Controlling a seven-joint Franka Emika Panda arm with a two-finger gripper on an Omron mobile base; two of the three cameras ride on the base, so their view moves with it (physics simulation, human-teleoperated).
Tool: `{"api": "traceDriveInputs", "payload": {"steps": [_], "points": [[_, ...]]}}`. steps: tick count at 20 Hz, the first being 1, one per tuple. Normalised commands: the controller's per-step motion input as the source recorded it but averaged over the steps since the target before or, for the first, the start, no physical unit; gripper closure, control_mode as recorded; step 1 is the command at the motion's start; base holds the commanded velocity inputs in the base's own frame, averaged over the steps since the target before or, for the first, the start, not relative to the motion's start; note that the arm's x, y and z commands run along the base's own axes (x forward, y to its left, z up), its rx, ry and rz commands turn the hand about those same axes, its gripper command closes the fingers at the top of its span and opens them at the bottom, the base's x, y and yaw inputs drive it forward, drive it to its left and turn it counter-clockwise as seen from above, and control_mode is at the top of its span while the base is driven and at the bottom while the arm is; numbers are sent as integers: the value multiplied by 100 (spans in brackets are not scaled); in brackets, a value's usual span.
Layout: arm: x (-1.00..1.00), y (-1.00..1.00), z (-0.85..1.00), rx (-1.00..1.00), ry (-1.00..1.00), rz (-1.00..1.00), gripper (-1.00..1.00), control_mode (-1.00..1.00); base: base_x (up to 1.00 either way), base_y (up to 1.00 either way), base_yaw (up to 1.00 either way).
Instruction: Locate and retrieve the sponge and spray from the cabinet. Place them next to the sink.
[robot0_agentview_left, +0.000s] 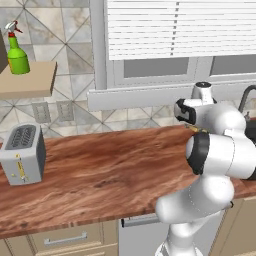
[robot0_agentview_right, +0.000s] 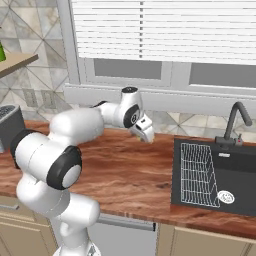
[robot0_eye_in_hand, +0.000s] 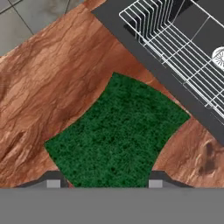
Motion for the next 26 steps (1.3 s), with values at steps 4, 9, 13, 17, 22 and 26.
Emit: {"api": "traceDriveInputs", "payload": {"steps": [4,9,13,17,22,26], "points": [[23,0,-53,-12,-32,0,100,-100,0,0,0],[30,-23,-27,-8,9,-14,100,-100,0,0,0],[32,-13,-10,-15,16,-17,100,-100,0,0,0],[35,-4,-1,-12,15,-13,100,-100,0,0,0],[13,-10,-23,9,5,-5,100,-100,0,0,0],[14,-25,-25,10,1,-4,100,-100,0,0,0]]}}
